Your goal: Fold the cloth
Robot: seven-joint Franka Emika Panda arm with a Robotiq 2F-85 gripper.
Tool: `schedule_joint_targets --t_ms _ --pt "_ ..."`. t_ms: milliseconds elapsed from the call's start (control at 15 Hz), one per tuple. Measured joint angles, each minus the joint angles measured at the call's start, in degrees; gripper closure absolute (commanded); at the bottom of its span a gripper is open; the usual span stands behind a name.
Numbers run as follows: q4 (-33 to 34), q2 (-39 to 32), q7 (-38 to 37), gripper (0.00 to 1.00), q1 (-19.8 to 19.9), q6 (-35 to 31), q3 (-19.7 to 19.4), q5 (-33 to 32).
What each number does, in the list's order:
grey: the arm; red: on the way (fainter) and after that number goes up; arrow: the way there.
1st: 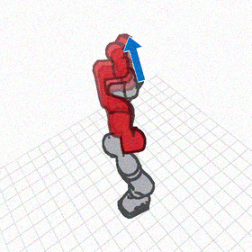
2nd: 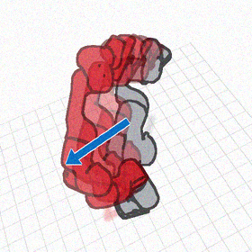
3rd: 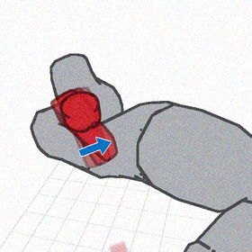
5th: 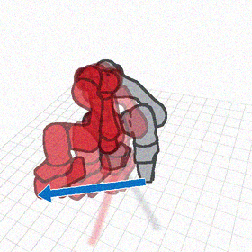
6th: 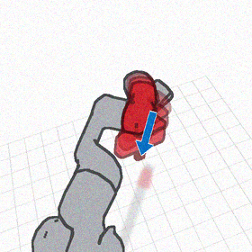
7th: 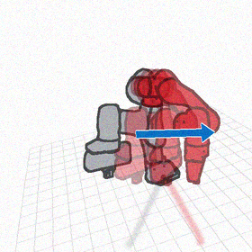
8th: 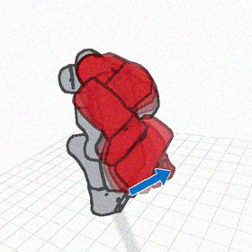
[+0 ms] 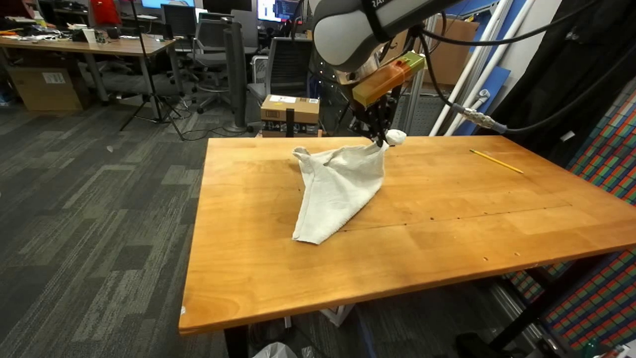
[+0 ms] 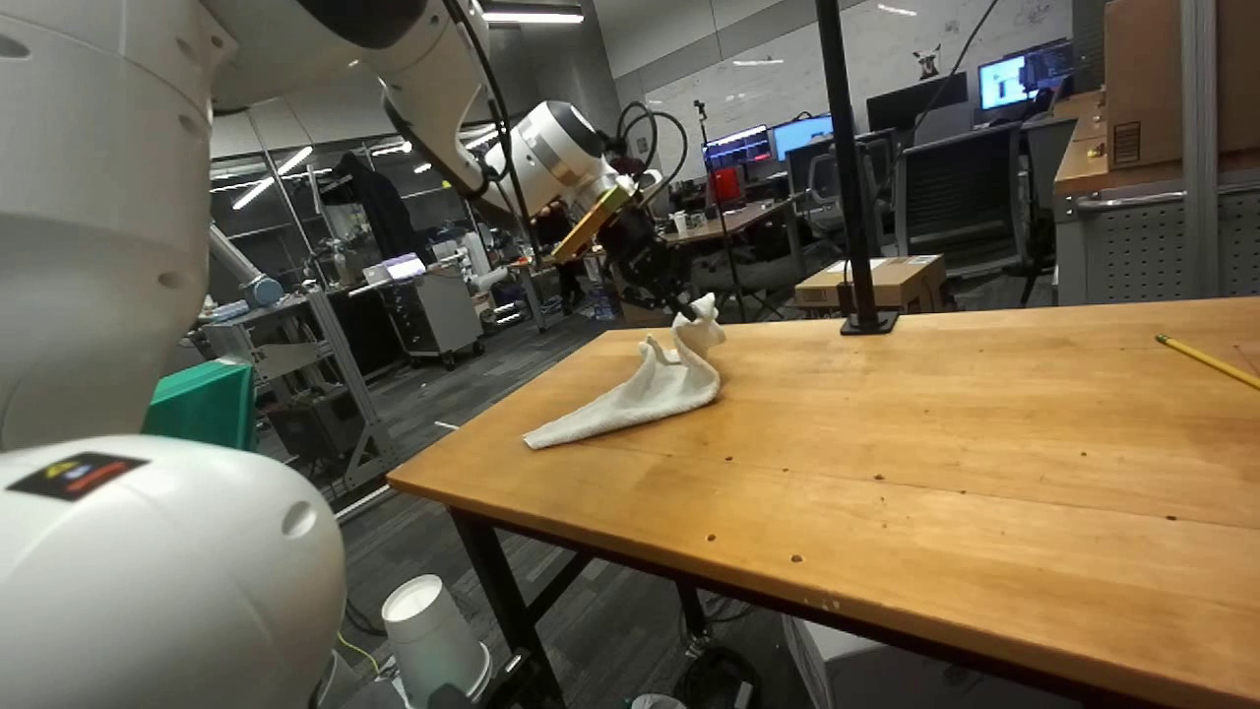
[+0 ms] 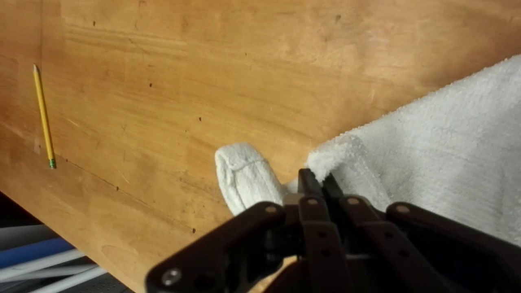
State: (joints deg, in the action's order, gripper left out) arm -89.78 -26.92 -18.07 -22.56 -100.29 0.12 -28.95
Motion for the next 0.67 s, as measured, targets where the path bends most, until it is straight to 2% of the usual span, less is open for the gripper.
schedule_joint_targets --t_ms 333,667 --pt "-8.3 4.3 -5.2 0.99 -1.3 3.9 3.6 -3.6" --pt "-7.9 3.8 -7.4 0.99 -4.1 12.3 7.4 -8.2"
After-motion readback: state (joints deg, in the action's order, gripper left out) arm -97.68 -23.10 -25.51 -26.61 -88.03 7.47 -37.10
